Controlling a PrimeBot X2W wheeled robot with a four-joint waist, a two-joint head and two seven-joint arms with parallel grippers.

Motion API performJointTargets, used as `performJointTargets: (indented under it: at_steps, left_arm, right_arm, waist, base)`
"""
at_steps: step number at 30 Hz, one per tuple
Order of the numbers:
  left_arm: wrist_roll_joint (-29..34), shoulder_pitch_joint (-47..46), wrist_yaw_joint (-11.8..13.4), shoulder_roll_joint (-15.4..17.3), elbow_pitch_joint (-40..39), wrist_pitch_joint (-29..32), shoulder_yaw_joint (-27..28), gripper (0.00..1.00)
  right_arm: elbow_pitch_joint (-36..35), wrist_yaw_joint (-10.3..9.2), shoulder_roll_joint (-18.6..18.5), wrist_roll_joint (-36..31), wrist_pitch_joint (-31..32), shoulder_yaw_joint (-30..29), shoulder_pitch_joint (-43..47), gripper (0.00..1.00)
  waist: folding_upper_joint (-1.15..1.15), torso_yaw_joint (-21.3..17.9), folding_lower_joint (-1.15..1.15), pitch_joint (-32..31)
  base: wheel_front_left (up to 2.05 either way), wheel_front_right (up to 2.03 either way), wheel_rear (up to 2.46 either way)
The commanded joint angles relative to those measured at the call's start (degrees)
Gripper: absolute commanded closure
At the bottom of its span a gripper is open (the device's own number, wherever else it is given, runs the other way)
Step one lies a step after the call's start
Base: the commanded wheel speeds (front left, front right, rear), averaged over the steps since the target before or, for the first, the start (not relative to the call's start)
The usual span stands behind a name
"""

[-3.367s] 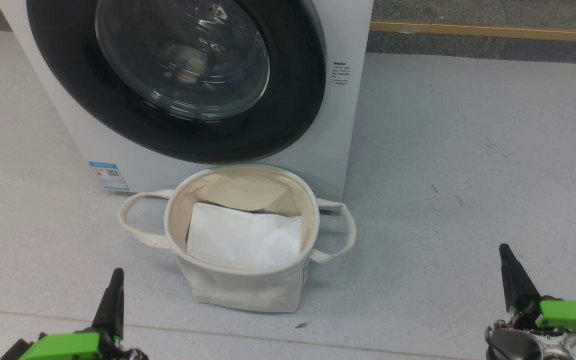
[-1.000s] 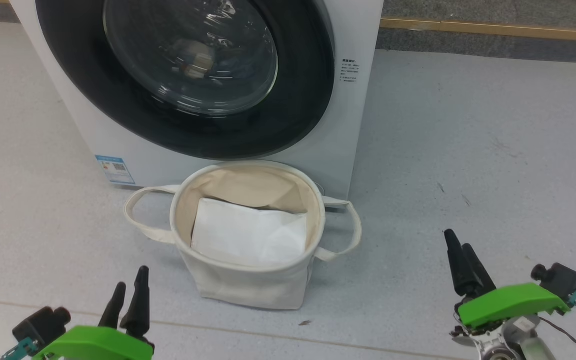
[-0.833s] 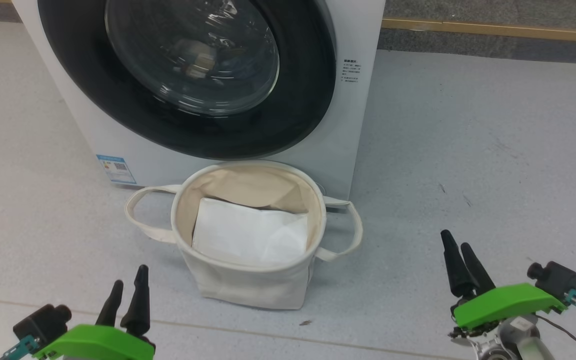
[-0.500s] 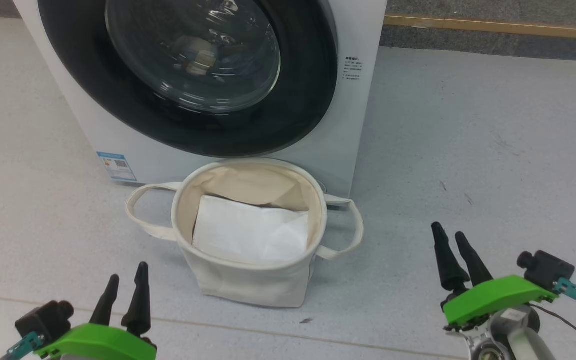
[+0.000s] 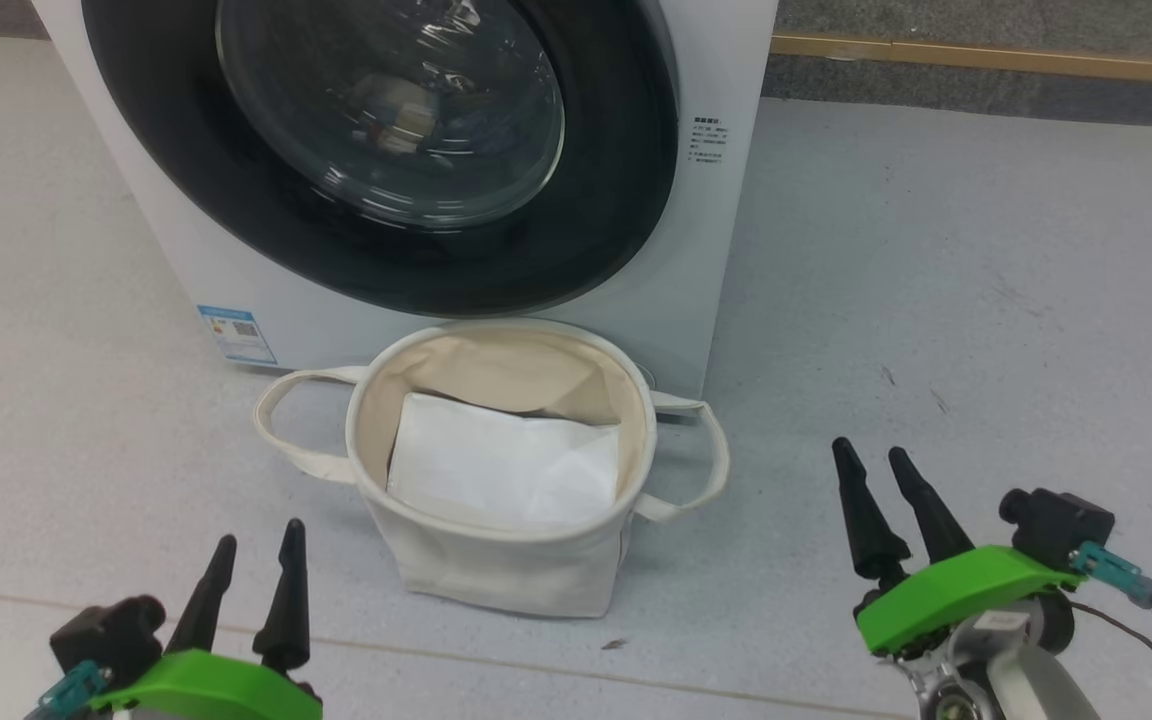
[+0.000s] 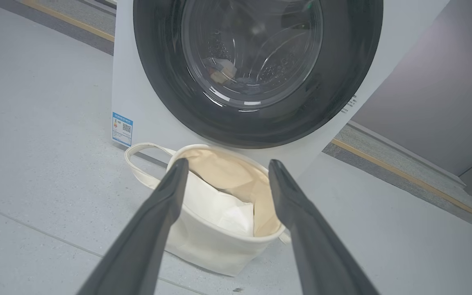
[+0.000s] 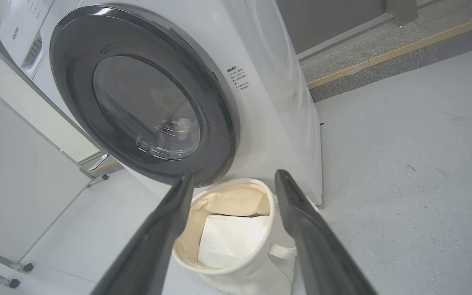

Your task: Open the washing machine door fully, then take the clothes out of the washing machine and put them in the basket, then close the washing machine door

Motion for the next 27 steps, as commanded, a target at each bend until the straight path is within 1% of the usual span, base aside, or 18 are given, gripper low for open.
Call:
performJointTargets:
  at_steps: [1, 16, 27]
  left_arm:
    - [1.9, -3.1, 0.6, 2.1, -1.9, -1.1, 1.2, 0.00]
    - [9.2, -3.2, 2.4, 4.2, -2.5, -3.4, -0.6, 0.00]
    - [14.4, -3.3, 4.3, 5.9, -3.9, -5.3, -1.9, 0.00]
  right_arm:
    - [-2.2, 0.03, -0.3, -1.9, -1.2, 1.5, -3.3, 0.00]
    - [-2.6, 0.03, -0.6, -10.5, -3.4, 4.2, -4.0, 0.00]
    - [-1.8, 0.03, -0.5, -17.4, -3.7, 4.3, -4.9, 0.00]
  waist:
    - [0.00, 0.0, 0.00, -0.1]
    - [0.00, 0.2, 0.00, -1.1]
    - [0.00, 0.4, 0.00, -0.5]
  base:
    - [0.00, 0.00, 0.00]
    - [0.00, 0.00, 0.00]
    - [0.00, 0.00, 0.00]
